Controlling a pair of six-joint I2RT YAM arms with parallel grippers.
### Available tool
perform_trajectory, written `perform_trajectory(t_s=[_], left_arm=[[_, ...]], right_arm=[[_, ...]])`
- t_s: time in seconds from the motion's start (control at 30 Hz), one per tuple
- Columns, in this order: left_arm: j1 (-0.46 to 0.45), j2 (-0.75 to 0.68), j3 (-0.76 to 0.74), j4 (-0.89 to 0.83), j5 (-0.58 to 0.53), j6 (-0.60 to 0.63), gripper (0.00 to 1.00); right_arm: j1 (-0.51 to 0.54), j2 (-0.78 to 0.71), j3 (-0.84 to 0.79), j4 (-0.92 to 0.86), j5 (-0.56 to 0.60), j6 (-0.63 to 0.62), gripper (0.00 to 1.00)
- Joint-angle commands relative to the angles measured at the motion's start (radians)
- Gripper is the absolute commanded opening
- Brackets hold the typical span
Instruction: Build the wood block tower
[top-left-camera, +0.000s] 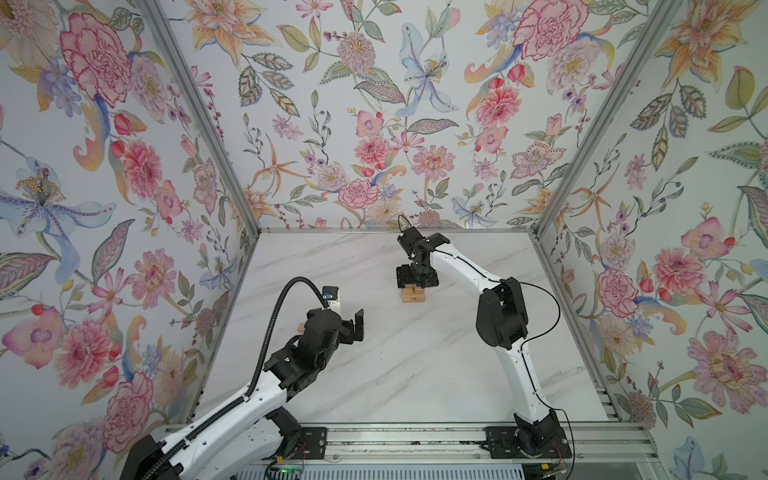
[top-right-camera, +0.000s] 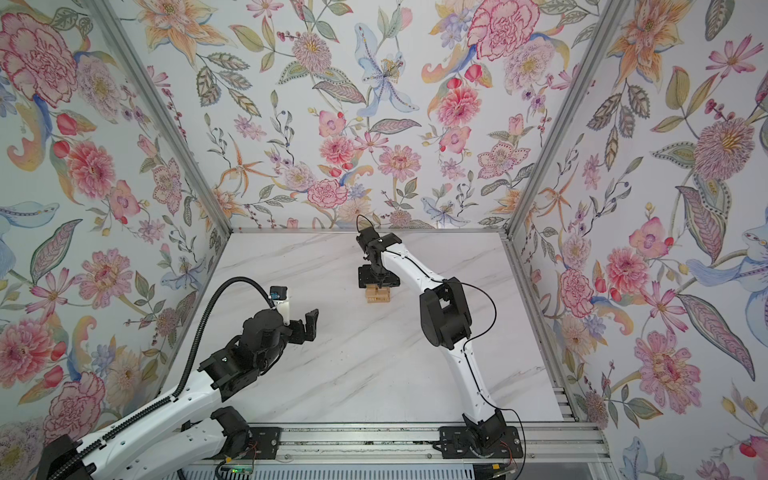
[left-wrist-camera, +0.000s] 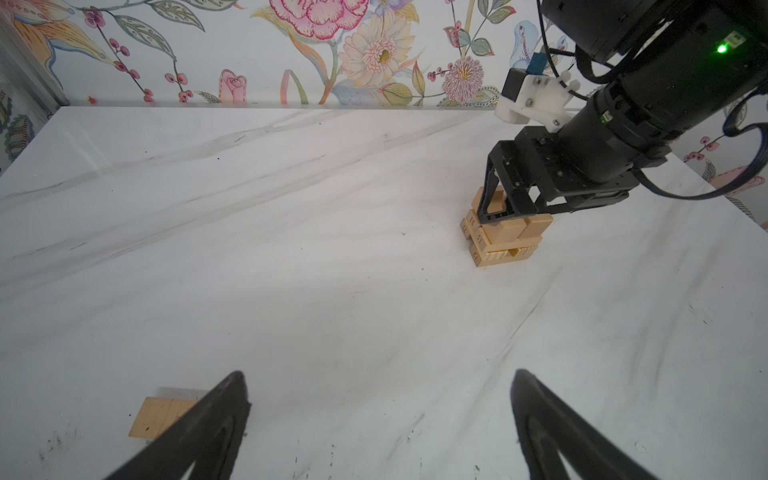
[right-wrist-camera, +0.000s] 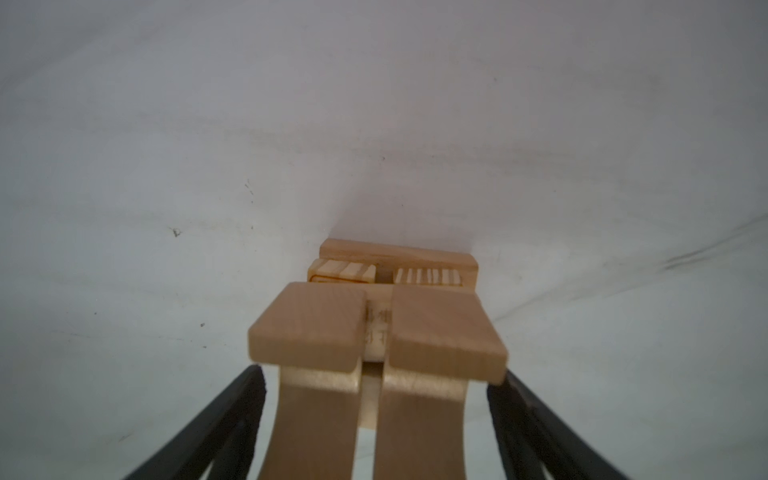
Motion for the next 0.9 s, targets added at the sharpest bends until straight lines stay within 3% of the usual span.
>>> perform_trajectory(t_s=[0.0, 0.87], left_arm=[[0.015, -0.016, -0.019, 0.003, 0.016, 0.016, 0.99], [0.029, -0.033, -0.029, -0.006, 0.025, 0.010, 0.99]], right_arm=[[0.008, 0.018, 0.030, -0.036, 0.020, 0.013, 0.85], [0.011, 0.030, 0.040, -0.039, 0.016, 0.014, 0.72]])
